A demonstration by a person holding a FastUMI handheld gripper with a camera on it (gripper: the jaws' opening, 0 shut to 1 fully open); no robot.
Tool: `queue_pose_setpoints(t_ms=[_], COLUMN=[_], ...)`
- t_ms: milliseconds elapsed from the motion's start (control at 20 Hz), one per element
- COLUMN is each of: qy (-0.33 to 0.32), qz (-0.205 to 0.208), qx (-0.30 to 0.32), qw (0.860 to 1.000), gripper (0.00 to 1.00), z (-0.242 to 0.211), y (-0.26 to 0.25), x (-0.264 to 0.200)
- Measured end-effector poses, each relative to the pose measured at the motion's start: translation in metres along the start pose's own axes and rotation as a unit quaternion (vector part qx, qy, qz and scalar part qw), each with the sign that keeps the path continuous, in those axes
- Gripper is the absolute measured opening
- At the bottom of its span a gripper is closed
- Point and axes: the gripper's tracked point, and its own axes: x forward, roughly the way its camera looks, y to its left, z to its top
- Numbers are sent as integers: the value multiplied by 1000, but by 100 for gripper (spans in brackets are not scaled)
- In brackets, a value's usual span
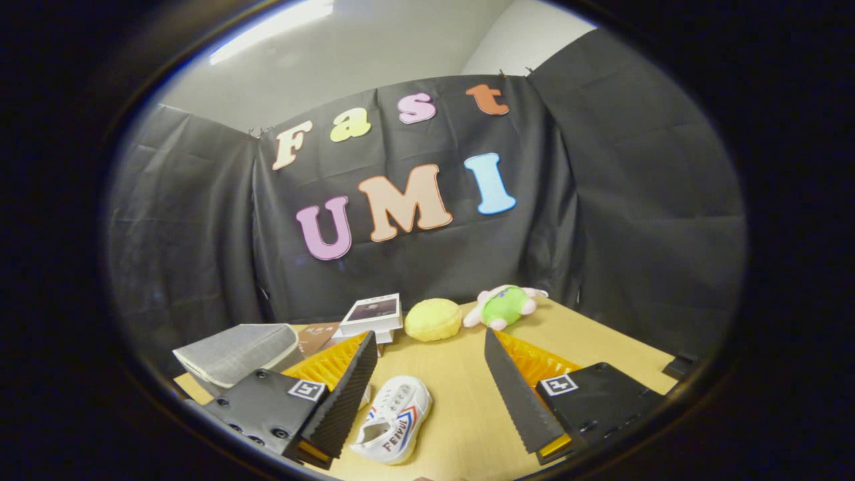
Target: Open the storage box then place both shoes into the box .Put the left shoe in first, then the right shoe, with the right side of both shoes facing outward in a uniform manner.
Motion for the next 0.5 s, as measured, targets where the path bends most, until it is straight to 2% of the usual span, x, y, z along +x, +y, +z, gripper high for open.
queue_pose_setpoints(t_ms=[100,300,400,500], qy=[6,36,67,101], qz=[14,73,109,149], qx=[21,99,148,204], qw=[1000,992,981,962], gripper=[100,100,100,100], z=[-4,-24,-40,-54], y=[11,56,84,117], x=[0,2,1,-5])
